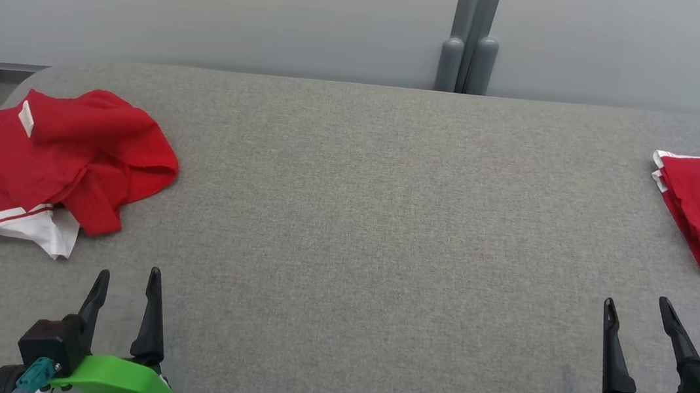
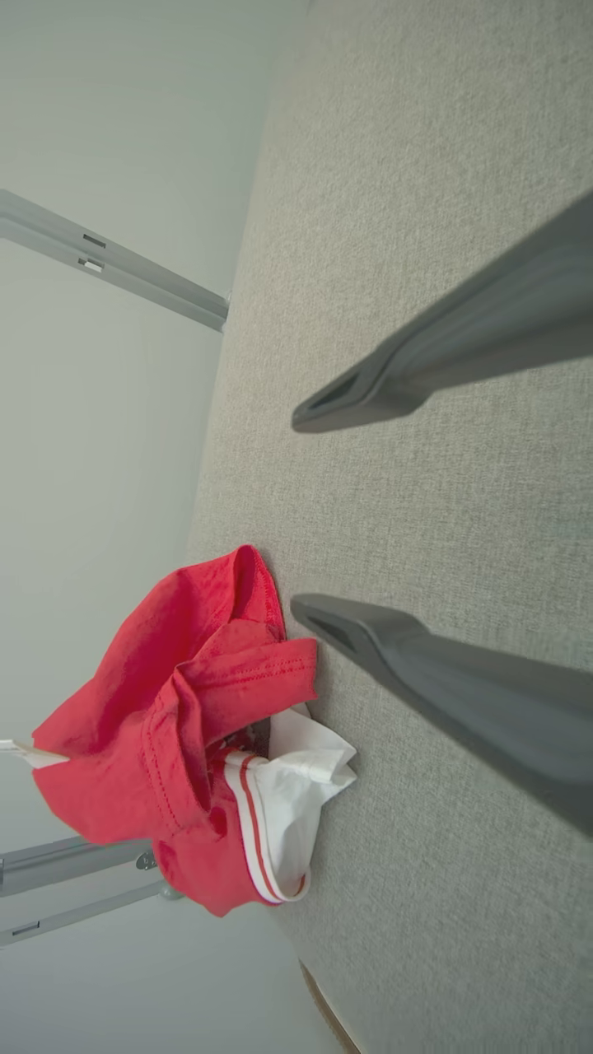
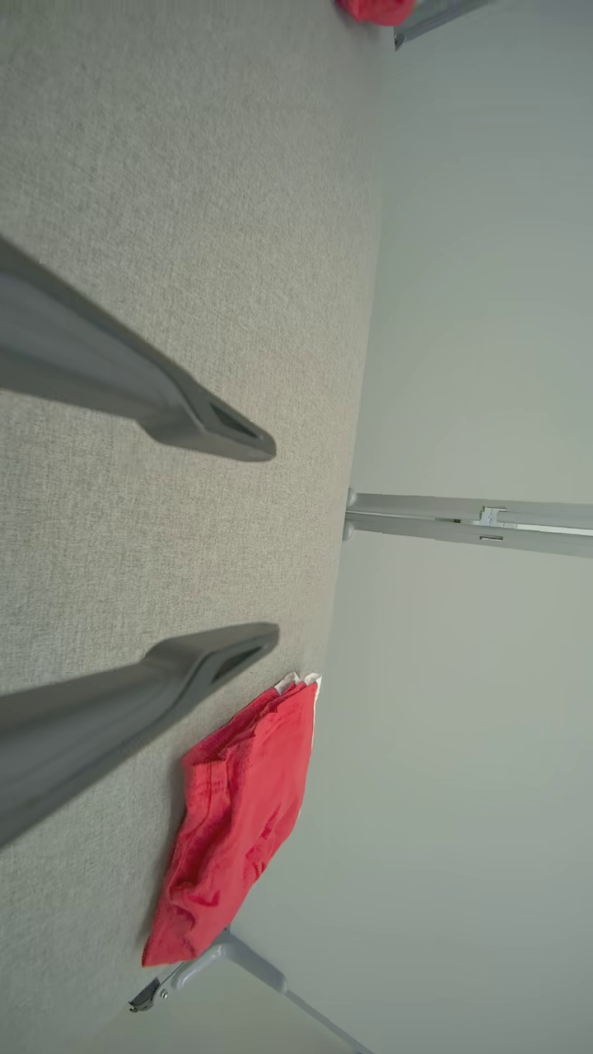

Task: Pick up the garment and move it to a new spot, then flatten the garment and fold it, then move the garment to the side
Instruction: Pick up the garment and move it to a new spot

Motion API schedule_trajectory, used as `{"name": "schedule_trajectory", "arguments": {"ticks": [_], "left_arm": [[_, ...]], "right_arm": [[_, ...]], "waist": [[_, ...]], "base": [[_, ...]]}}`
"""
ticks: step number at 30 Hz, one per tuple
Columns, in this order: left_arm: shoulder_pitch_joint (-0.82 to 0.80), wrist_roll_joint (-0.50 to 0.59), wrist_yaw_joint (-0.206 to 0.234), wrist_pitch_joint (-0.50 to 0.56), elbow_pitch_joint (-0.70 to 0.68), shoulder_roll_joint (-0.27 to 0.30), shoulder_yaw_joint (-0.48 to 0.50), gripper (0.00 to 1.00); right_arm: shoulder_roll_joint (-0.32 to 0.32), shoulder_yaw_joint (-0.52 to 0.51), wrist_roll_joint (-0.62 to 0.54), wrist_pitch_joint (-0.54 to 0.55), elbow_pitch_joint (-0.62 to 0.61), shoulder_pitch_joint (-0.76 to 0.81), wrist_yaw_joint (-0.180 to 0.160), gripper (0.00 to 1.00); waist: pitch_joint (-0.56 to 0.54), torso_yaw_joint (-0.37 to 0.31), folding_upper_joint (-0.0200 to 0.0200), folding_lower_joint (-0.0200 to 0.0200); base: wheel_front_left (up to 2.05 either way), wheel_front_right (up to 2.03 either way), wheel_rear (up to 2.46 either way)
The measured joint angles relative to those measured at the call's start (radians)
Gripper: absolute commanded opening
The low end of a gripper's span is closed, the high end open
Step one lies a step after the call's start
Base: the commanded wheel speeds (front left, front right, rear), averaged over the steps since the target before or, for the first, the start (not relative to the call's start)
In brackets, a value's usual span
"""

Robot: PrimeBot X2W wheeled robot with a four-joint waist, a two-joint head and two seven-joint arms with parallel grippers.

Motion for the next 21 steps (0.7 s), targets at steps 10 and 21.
{"name": "schedule_trajectory", "arguments": {"ticks": [10,21], "left_arm": [[0.020,0.034,-0.023,0.000,-0.009,-0.032,0.049,1.00],[0.072,0.052,-0.029,0.000,-0.034,-0.054,0.103,1.00]], "right_arm": [[-0.013,0.114,-0.005,0.000,0.007,-0.017,0.000,1.00],[-0.028,0.259,0.009,0.000,0.007,-0.082,0.000,1.00]], "waist": [[-0.010,0.115,0.0000,0.0000],[-0.016,0.296,0.0000,0.0000]], "base": [[0.00,0.00,0.00],[0.00,0.00,0.00]]}}
